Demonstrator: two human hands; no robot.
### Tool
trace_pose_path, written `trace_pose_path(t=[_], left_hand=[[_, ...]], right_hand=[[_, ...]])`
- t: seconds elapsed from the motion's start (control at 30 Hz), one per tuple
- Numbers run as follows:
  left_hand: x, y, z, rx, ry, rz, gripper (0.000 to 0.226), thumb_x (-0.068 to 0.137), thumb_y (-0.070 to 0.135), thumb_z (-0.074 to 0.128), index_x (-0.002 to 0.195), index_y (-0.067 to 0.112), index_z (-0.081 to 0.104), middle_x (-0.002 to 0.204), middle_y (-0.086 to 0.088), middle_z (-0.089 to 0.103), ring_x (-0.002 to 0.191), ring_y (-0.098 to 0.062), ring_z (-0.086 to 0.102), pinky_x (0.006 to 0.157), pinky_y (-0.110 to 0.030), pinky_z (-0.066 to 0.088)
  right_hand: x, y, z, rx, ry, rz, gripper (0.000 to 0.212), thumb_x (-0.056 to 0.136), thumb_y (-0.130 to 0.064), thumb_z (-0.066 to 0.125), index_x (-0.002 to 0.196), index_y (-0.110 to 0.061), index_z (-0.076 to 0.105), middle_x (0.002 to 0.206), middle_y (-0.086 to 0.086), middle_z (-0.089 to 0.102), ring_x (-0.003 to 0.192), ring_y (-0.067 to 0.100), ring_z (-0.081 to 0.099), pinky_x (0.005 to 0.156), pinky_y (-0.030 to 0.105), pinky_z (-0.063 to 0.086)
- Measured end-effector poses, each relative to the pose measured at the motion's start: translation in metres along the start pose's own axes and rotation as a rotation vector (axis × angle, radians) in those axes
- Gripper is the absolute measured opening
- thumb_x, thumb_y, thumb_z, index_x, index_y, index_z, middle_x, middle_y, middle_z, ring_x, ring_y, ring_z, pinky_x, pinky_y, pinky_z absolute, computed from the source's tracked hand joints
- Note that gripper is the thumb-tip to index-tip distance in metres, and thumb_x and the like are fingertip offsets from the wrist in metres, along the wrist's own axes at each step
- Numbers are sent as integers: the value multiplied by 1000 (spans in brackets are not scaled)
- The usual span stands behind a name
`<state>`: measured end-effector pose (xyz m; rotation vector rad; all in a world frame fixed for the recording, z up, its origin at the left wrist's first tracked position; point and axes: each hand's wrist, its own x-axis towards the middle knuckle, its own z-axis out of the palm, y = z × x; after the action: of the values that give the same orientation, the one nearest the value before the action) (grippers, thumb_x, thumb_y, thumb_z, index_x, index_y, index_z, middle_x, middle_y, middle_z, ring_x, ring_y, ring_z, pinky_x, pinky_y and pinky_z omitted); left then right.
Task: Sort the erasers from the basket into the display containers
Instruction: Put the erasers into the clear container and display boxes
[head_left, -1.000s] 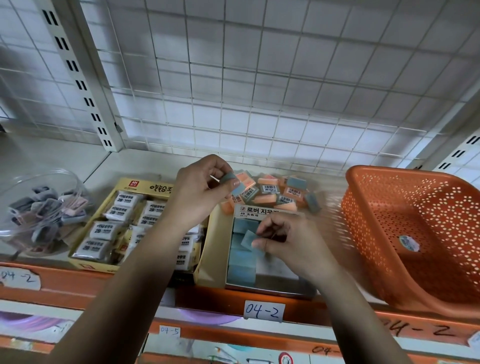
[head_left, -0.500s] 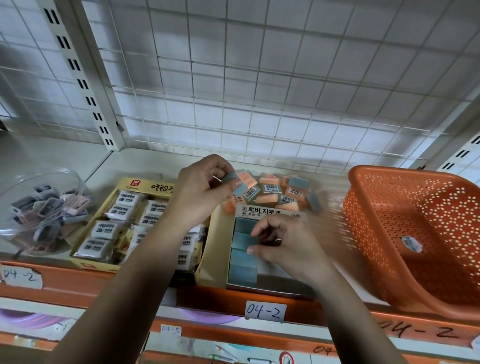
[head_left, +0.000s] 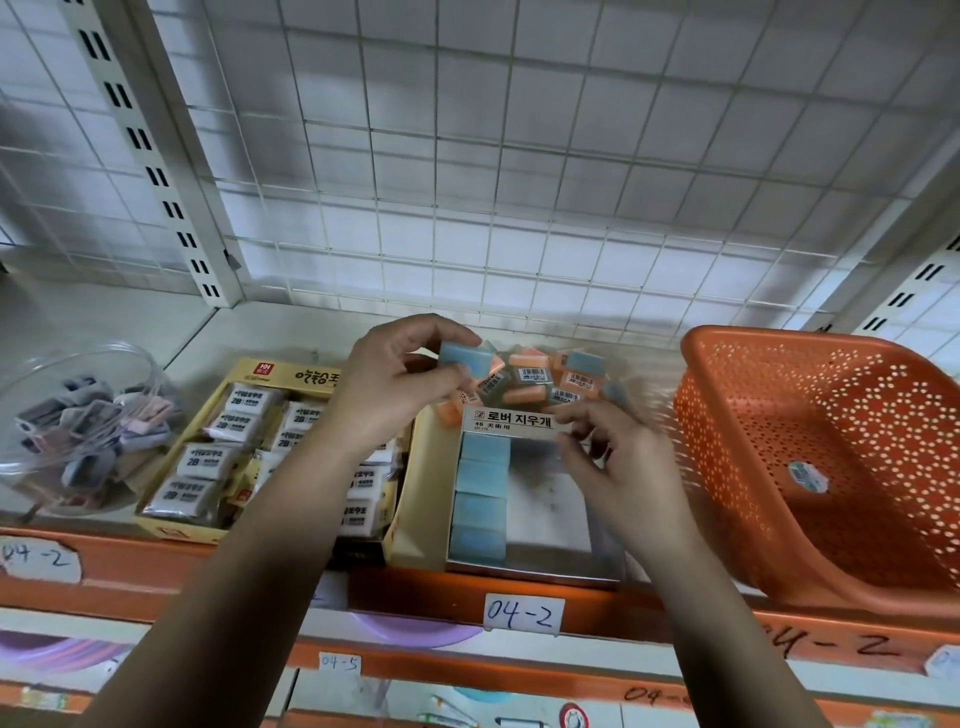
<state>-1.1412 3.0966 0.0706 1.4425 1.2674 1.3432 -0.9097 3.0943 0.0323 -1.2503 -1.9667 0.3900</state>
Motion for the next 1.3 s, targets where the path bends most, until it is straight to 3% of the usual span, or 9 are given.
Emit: trace_pose_path(t=[0.07, 0.23, 0.37, 0.5, 0.6, 0.73, 1.0, 1.1, 1.3], left_hand=[[0, 3, 0, -17, -19, 5, 23, 77, -3, 74, 89, 17, 71, 83, -7, 73, 71, -25, 72, 71, -38, 60], [-3, 12, 0, -48, -111, -11, 29, 64, 7, 82, 85, 13, 64, 79, 2, 71, 73, -13, 64, 63, -19, 52], [-9, 17, 2, 32, -259, -6, 28, 63, 16, 79, 88, 10, 67, 84, 0, 73, 78, -14, 66, 73, -21, 53], [-15, 18, 1, 145, -392, -106, 36, 63, 22, 81, 98, 23, 73, 85, 2, 75, 80, -10, 67, 81, -22, 51], [-18, 18, 5, 311, -501, -123, 42, 64, 11, 87, 101, 24, 73, 85, 0, 71, 77, -9, 64, 77, -23, 52], [-23, 20, 16, 457, -620, -104, 28, 68, 4, 85, 91, 16, 75, 83, 2, 73, 77, -5, 68, 75, -20, 55], [-26, 13, 19, 794, -585, 98, 15, 71, 21, 85, 83, 24, 77, 77, 18, 61, 75, 2, 59, 67, -9, 40], [-26, 13, 19, 798, -595, 87, 14, 72, 22, 84, 81, 26, 75, 80, 16, 63, 76, 2, 60, 71, -19, 48], [-26, 12, 18, 796, -606, 48, 13, 75, 20, 82, 82, 27, 75, 77, 18, 67, 76, 5, 61, 67, -10, 43]], right_hand=[[-2, 9, 0, -21, 70, 3, 20, 83, -6, 71, 99, -18, 70, 88, -9, 64, 72, 3, 59, 66, 22, 52], [-8, 18, 1, 13, 146, 14, 17, 81, -3, 73, 95, -13, 72, 96, -4, 66, 77, 6, 61, 71, 12, 46], [-8, 22, 5, 32, 145, 31, 16, 82, -3, 72, 94, -13, 71, 95, -2, 65, 77, 7, 60, 71, 9, 44], [-9, 24, 6, 41, 133, 32, 17, 82, -2, 71, 95, -14, 71, 95, -1, 63, 83, 9, 60, 75, 13, 46], [-9, 27, 7, 42, 128, 28, 18, 81, -1, 72, 94, -12, 72, 96, 0, 63, 86, 11, 60, 78, 19, 48], [-8, 28, 8, 47, 128, 27, 20, 79, 0, 71, 93, -14, 72, 97, 0, 64, 89, 13, 61, 81, 21, 47], [-9, 29, 7, 59, 122, 21, 20, 80, 0, 71, 94, -14, 71, 97, -1, 63, 88, 10, 60, 80, 18, 46], [-8, 29, 8, 58, 123, 24, 19, 80, -1, 71, 93, -14, 71, 96, -1, 63, 87, 9, 59, 79, 15, 45], [-7, 30, 8, 70, 132, 18, 17, 79, 0, 72, 91, -12, 72, 93, -2, 62, 79, 11, 58, 75, 24, 47]])
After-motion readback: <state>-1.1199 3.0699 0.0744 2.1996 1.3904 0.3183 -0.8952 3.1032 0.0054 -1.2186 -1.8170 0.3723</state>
